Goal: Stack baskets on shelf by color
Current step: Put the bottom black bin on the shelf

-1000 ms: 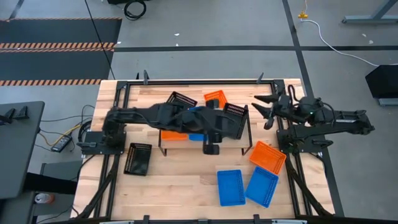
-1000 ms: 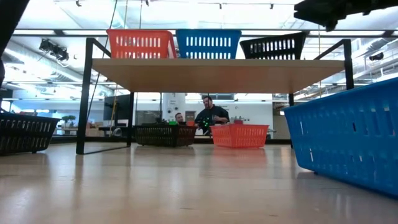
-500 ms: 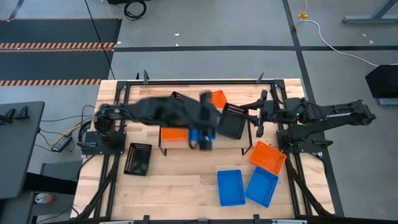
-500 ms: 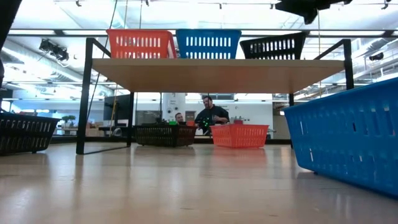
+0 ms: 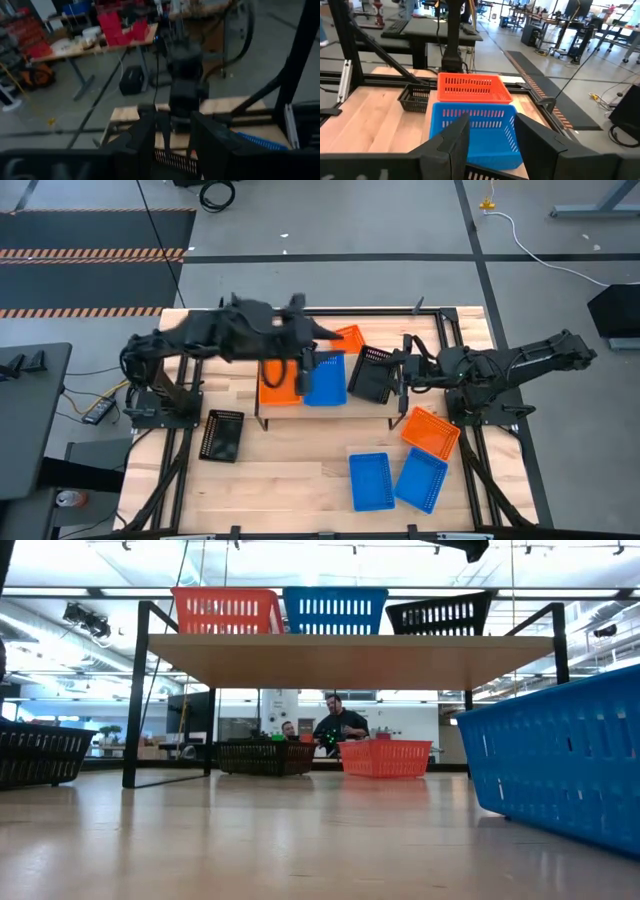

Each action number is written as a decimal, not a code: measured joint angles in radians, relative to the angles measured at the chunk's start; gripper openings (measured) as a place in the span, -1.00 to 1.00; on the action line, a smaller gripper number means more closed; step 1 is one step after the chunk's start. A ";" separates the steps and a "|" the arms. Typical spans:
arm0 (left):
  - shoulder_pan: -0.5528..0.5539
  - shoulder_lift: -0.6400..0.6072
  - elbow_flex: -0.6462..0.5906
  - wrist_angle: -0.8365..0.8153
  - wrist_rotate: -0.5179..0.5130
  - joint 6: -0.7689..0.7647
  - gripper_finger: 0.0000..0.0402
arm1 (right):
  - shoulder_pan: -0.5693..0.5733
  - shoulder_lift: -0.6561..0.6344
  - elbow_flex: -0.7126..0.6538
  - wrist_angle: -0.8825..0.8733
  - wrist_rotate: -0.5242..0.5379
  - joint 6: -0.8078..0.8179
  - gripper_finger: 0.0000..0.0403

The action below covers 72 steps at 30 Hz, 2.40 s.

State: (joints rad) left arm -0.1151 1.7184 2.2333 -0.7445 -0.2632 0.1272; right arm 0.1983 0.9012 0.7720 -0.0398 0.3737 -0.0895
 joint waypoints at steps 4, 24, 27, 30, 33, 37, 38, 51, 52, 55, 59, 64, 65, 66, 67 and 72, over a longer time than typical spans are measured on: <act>-0.011 -0.039 -0.135 -0.017 -0.053 -0.019 -0.40 | 0.019 -0.011 0.001 -0.023 0.031 0.000 -0.19; -0.012 -0.770 -1.208 0.703 0.031 -0.106 -0.42 | 0.015 0.025 0.061 -0.139 0.077 0.089 -0.17; -0.008 -0.810 -1.267 0.724 0.017 -0.099 -0.42 | 0.005 0.109 0.135 -0.189 0.077 0.092 -0.11; -0.004 -0.834 -1.312 0.763 0.012 -0.096 -0.42 | -0.019 0.202 0.243 -0.294 0.050 0.103 -0.04; -0.006 -0.851 -1.340 0.788 0.012 -0.090 -0.42 | -0.038 0.280 0.351 -0.431 0.022 0.143 -0.01; -0.007 -0.849 -1.346 0.767 0.014 -0.090 -0.42 | -0.045 0.356 0.466 -0.638 -0.006 0.215 0.00; -0.007 -0.848 -1.346 0.766 0.013 -0.090 -0.42 | -0.045 0.363 0.490 -0.679 -0.012 0.238 0.00; -0.007 -0.867 -1.468 0.755 0.013 -0.065 -0.42 | -0.003 0.561 0.631 -0.981 -0.107 0.424 0.00; -0.006 -0.872 -1.486 0.788 0.013 -0.053 -0.42 | -0.003 0.573 0.642 -0.990 -0.106 0.431 0.00; 0.007 -0.898 -1.502 0.834 0.008 -0.043 -0.42 | -0.003 0.602 0.669 -1.018 -0.109 0.454 0.00; -0.007 -0.938 -1.501 0.823 0.004 -0.070 -0.42 | -0.003 0.613 0.689 -1.025 -0.114 0.467 0.00; -0.042 -0.950 -1.501 0.798 0.006 -0.071 -0.42 | -0.003 0.658 0.686 -1.112 -0.115 0.480 -0.03; -0.048 -0.950 -1.501 0.798 0.005 -0.071 -0.42 | 0.000 0.665 0.686 -1.121 -0.116 0.481 -0.04; -0.055 -0.950 -1.501 0.799 0.005 -0.071 -0.42 | 0.003 0.673 0.686 -1.123 -0.117 0.483 -0.04; -0.060 -0.950 -1.501 0.799 0.005 -0.071 -0.42 | 0.004 0.680 0.686 -1.120 -0.117 0.483 -0.05; -0.075 -0.949 -1.501 0.799 0.005 -0.072 -0.42 | 0.004 0.686 0.685 -1.113 -0.115 0.481 -0.11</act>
State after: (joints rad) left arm -0.1902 0.7689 0.7326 0.0540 -0.2581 0.0555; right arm 0.2024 1.5869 1.4574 -1.1527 0.2589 0.3912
